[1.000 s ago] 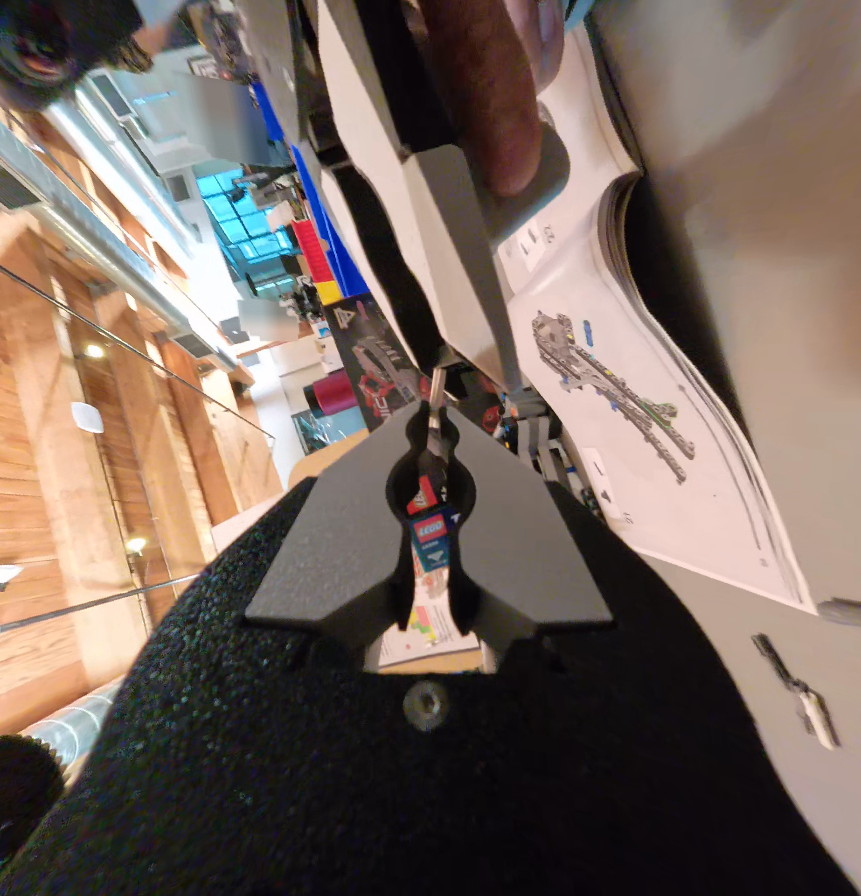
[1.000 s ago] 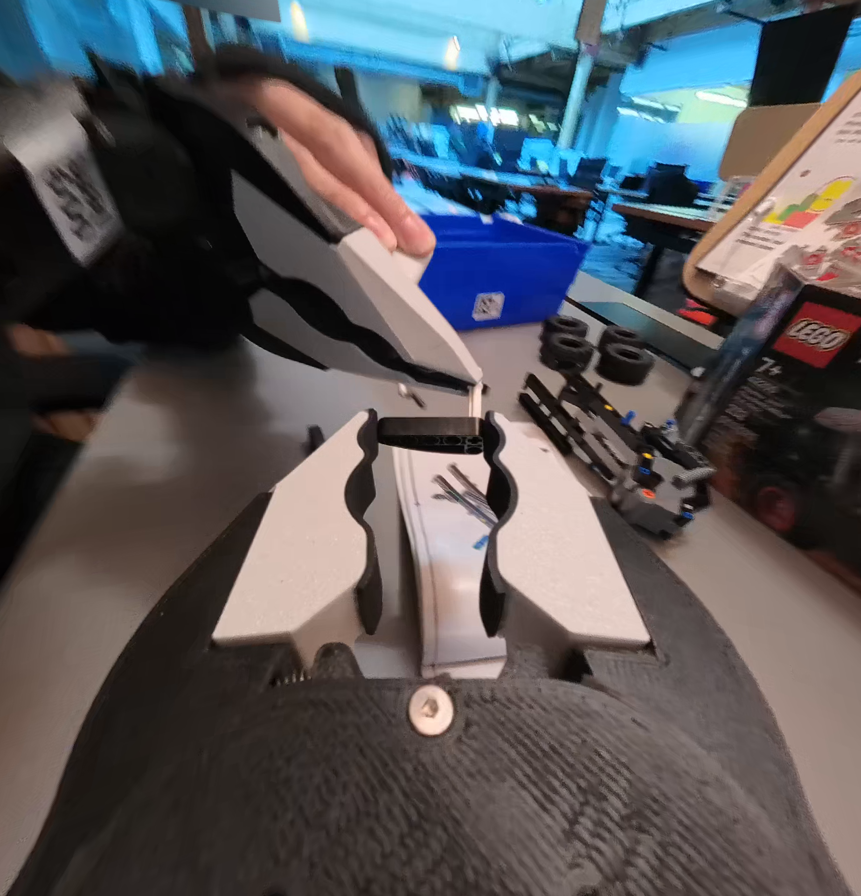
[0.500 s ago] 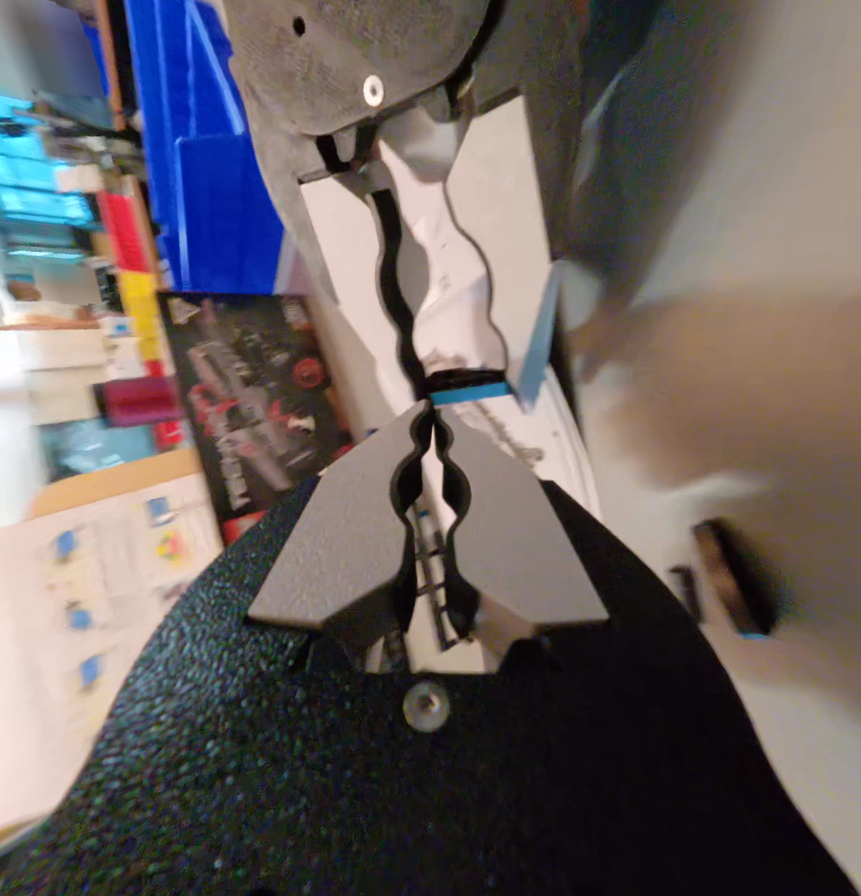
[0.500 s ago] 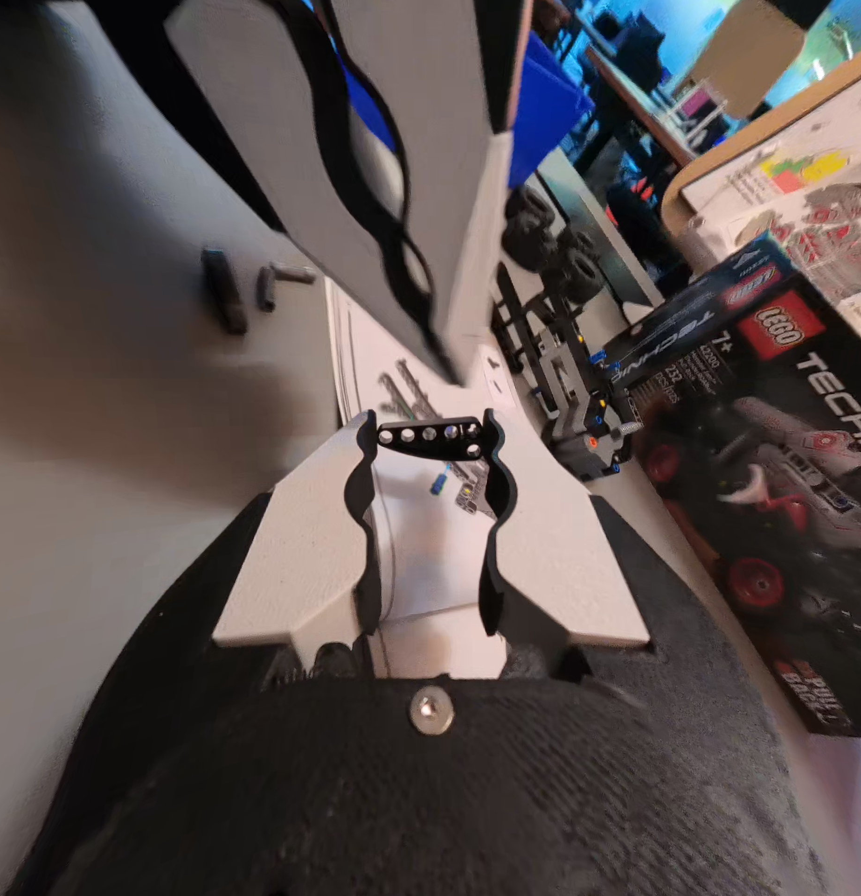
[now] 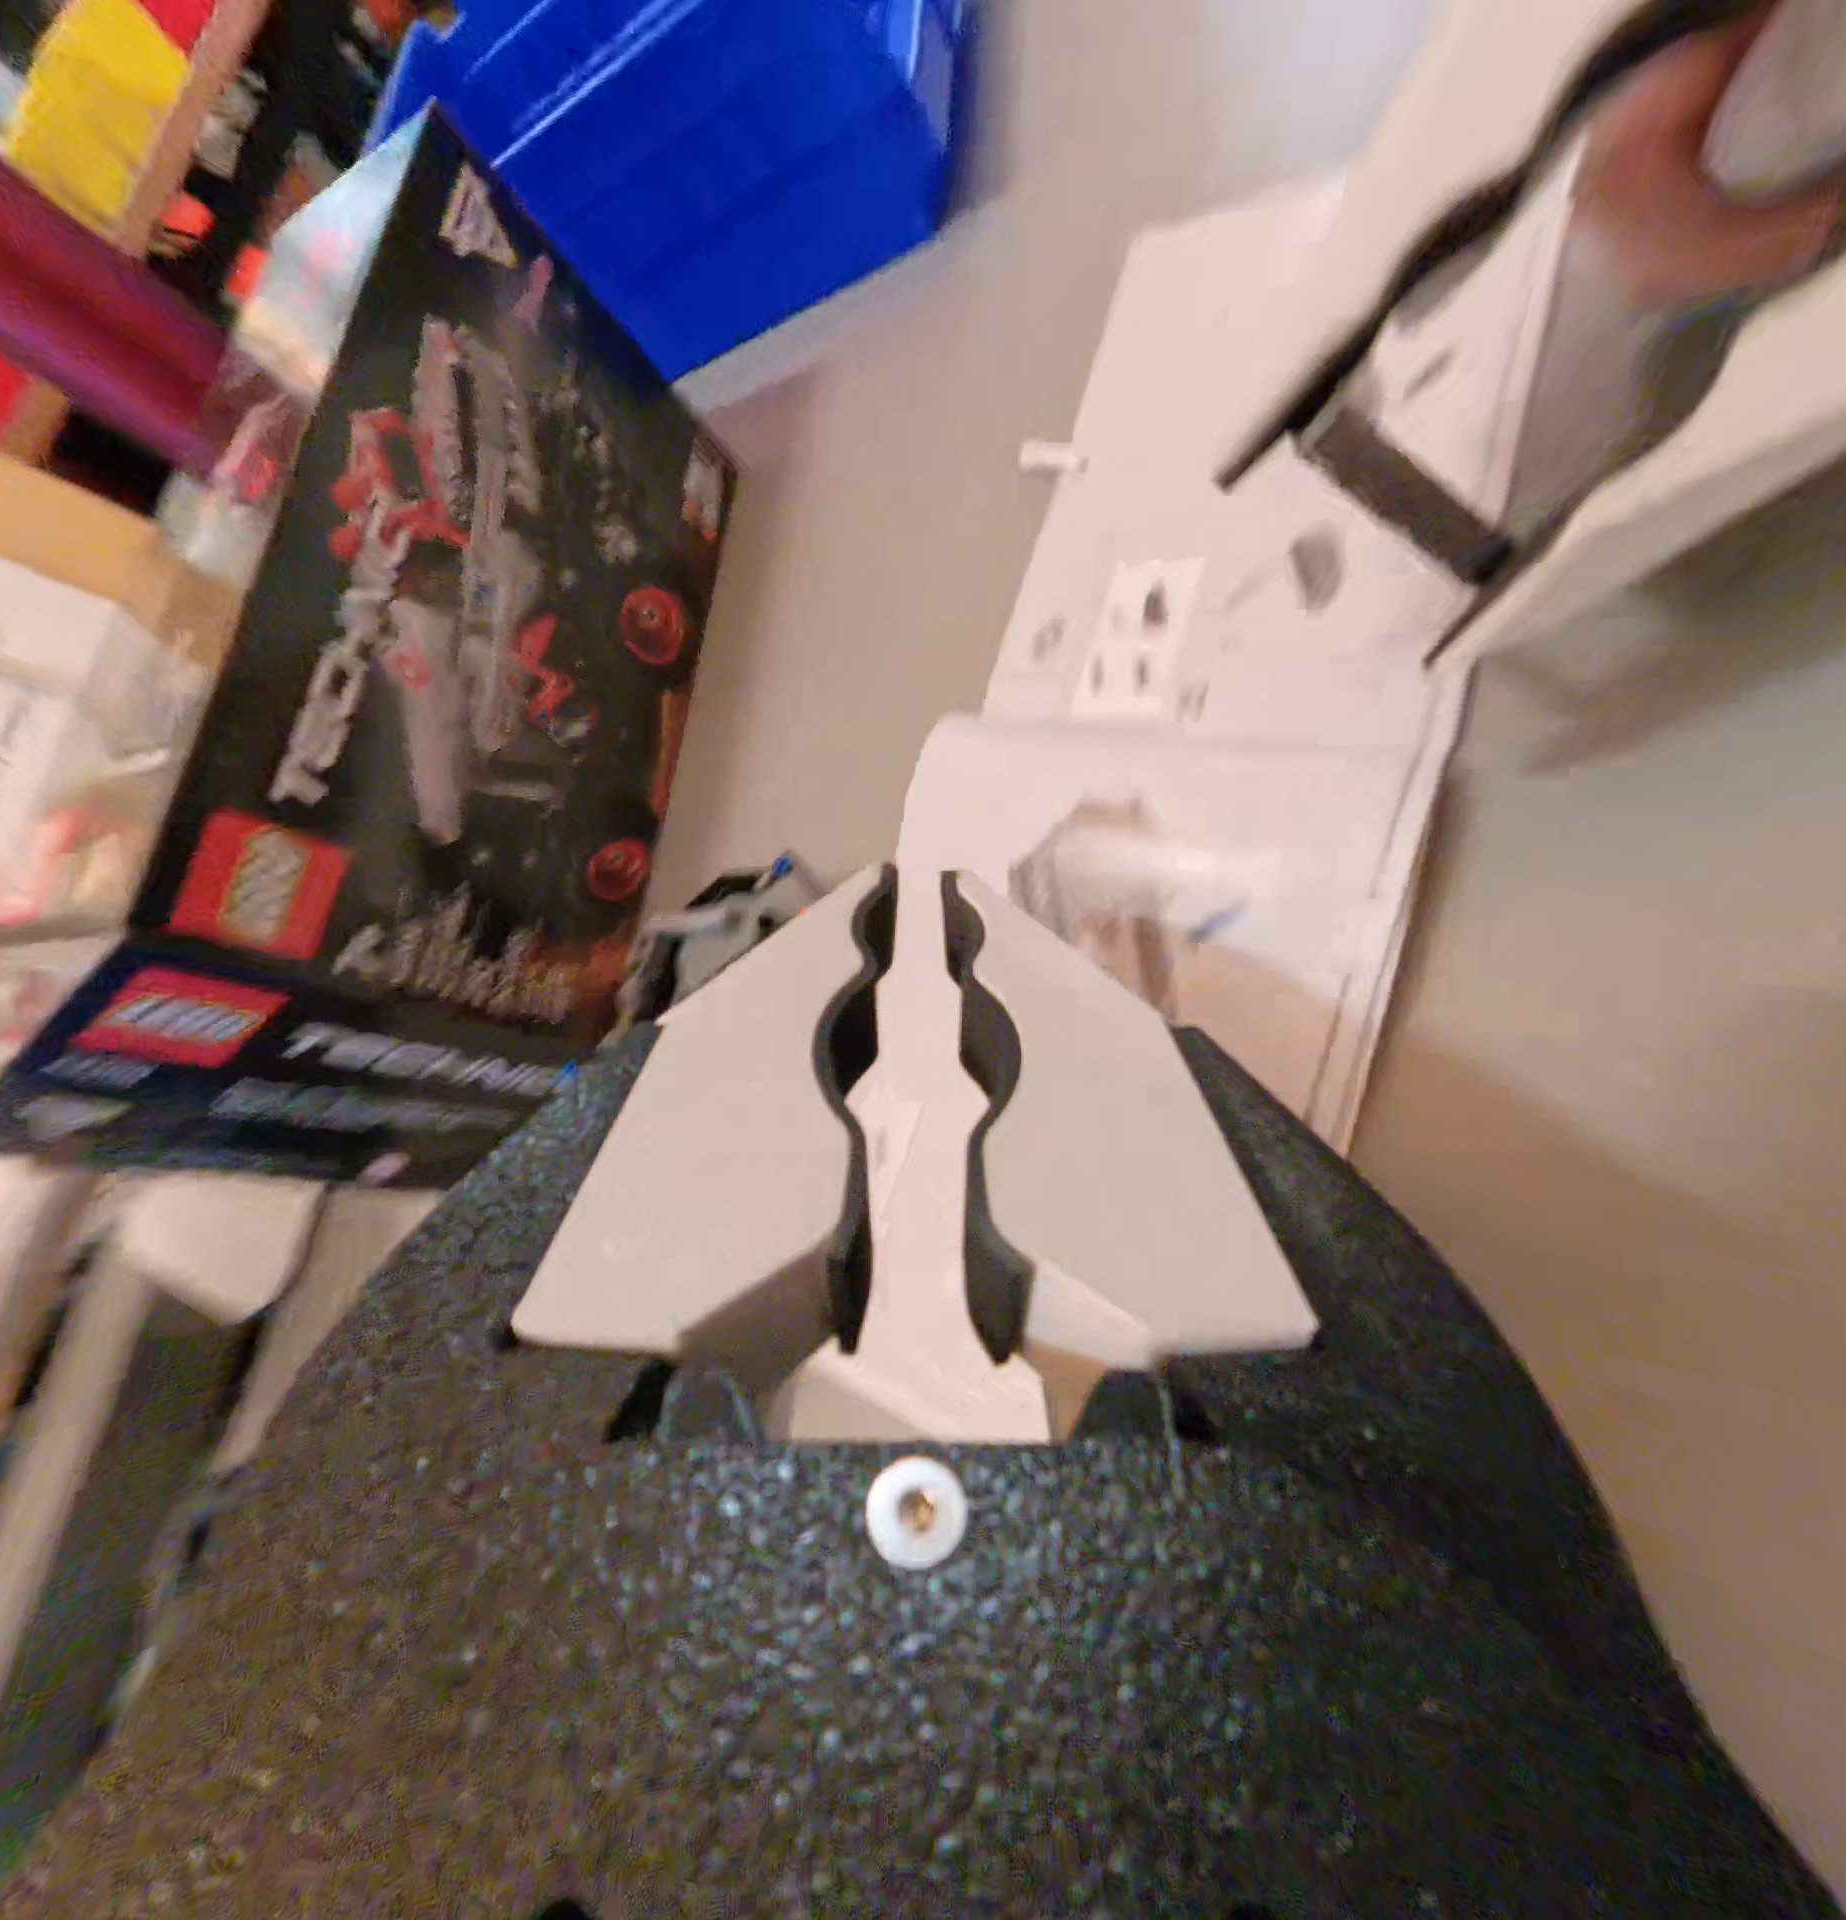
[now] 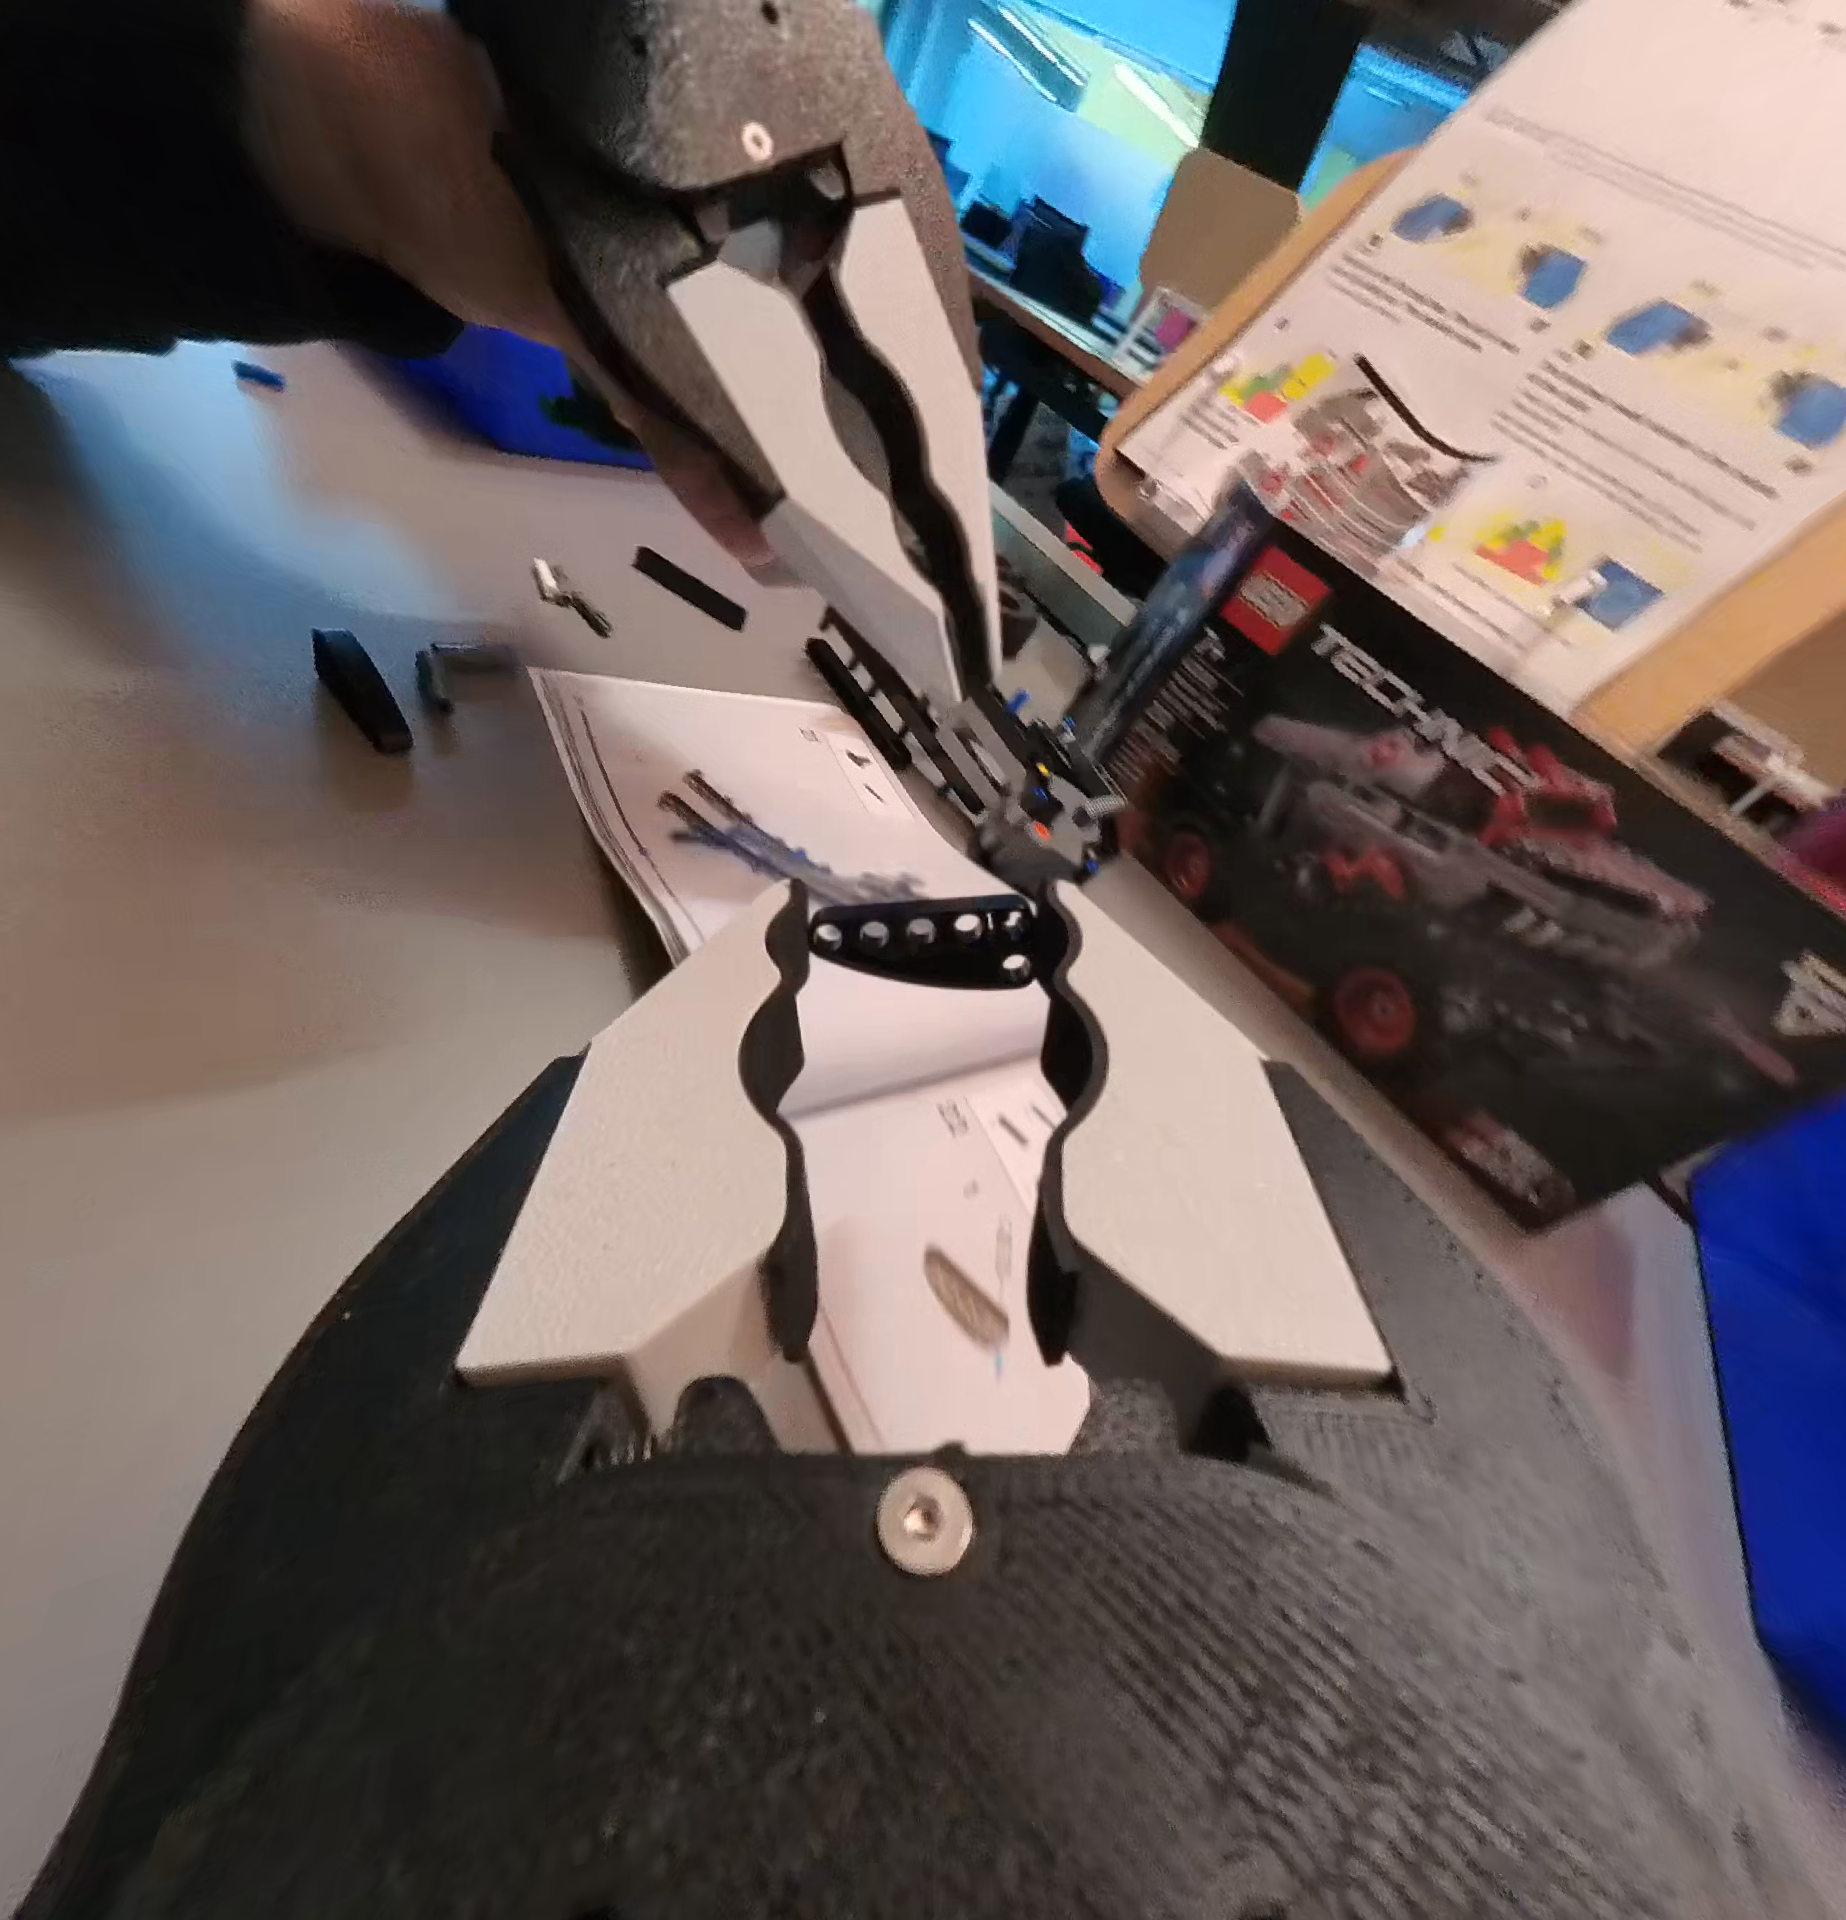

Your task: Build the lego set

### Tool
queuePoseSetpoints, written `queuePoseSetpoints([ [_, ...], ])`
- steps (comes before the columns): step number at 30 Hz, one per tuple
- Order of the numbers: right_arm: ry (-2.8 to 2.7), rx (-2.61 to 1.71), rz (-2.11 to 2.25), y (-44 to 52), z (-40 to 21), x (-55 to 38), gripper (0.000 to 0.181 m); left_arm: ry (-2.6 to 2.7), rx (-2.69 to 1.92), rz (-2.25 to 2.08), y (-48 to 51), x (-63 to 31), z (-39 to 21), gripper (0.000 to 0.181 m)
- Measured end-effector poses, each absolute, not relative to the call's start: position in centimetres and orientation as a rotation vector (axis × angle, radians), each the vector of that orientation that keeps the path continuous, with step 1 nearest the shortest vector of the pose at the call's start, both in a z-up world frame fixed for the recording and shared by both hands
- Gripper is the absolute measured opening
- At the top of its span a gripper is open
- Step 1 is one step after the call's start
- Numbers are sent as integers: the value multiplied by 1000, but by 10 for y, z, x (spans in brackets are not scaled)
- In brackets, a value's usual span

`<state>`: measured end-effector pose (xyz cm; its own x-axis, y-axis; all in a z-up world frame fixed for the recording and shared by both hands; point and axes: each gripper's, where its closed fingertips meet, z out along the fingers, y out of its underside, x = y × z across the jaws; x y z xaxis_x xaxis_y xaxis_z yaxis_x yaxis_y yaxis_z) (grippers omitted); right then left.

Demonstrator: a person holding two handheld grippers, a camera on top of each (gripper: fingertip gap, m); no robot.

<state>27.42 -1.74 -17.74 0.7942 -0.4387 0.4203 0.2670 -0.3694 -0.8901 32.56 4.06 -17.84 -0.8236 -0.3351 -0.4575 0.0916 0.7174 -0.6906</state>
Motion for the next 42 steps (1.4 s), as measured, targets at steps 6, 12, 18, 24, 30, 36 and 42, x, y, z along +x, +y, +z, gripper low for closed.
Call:
queuePoseSetpoints([
  [6,309,-1796,-757,-94,-178,274,42,2614,92,-1012,-51,346,-176,33],
  [12,414,-1582,-724,-153,-153,267,41,2467,822,-758,-128,386,-207,38],
  [18,383,-1493,-608,-165,-142,249,42,2509,1146,-507,-144,398,-252,37],
  [24,375,-1395,-505,-173,-132,245,41,2639,1229,-539,-159,387,-253,18],
  [30,345,-1233,-392,-184,-116,233,41,2569,1316,-429,-157,379,-262,0],
  [36,380,-1132,-383,-197,-108,237,41,2627,1124,-471,-148,384,-261,0],
  [42,374,-1040,-373,-200,-102,239,41,2688,881,-736,-157,376,-228,0],
])
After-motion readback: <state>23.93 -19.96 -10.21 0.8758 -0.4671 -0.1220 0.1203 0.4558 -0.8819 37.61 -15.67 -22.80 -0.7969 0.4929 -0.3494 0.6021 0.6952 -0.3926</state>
